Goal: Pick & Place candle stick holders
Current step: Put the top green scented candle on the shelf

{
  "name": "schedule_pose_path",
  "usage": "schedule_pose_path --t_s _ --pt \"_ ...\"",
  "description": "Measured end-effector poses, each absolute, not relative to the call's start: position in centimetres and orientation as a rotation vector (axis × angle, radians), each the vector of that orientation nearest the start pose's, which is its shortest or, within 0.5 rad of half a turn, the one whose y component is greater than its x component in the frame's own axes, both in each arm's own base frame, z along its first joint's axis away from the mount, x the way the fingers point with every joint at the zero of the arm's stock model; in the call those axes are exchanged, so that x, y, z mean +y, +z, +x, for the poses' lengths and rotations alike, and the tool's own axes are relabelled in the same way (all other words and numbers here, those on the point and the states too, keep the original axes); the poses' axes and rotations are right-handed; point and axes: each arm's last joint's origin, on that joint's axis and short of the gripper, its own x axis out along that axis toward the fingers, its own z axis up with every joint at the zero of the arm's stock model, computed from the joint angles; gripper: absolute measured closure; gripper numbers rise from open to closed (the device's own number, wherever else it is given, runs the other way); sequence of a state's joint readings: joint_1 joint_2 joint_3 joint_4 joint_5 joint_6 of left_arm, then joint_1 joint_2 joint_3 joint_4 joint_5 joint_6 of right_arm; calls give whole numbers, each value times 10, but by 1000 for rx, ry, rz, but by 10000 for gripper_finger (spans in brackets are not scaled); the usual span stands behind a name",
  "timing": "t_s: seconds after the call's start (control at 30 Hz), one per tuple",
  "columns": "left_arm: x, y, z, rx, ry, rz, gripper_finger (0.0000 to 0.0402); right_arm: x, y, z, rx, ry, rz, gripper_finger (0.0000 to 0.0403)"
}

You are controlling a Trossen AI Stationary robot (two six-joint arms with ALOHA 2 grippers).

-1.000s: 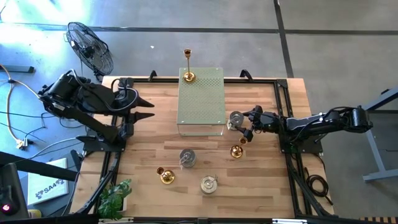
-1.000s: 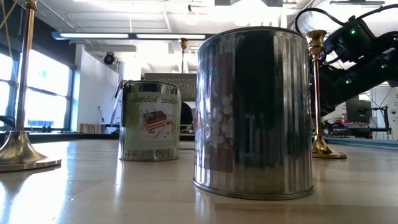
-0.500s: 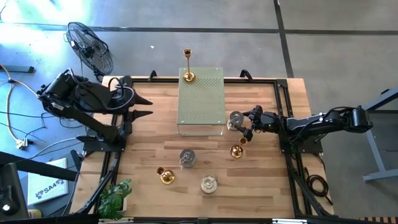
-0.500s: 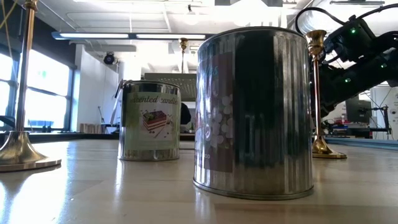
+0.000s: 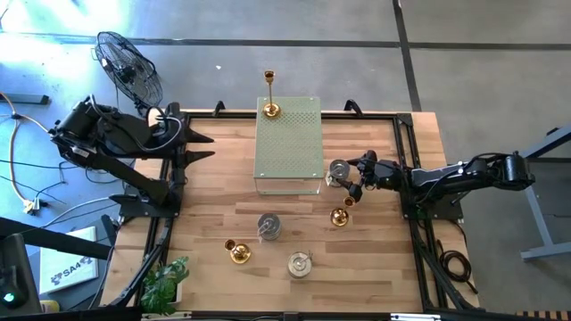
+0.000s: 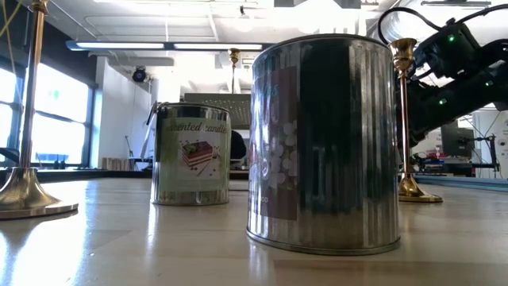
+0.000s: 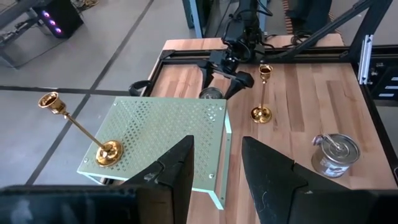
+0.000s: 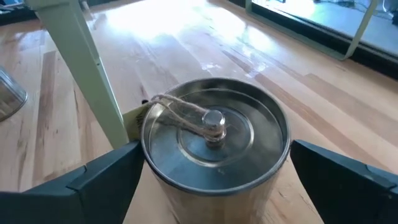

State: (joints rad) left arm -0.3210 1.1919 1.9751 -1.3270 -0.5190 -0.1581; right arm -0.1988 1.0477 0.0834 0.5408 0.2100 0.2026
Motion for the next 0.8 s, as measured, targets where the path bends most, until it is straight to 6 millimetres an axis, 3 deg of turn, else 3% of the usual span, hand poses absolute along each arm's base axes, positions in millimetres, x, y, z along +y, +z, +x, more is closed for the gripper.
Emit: schedule_pose_path --t_s 0.8 --pt "-28 516 131 474 254 70 270 -38 128 161 375 -425 148 6"
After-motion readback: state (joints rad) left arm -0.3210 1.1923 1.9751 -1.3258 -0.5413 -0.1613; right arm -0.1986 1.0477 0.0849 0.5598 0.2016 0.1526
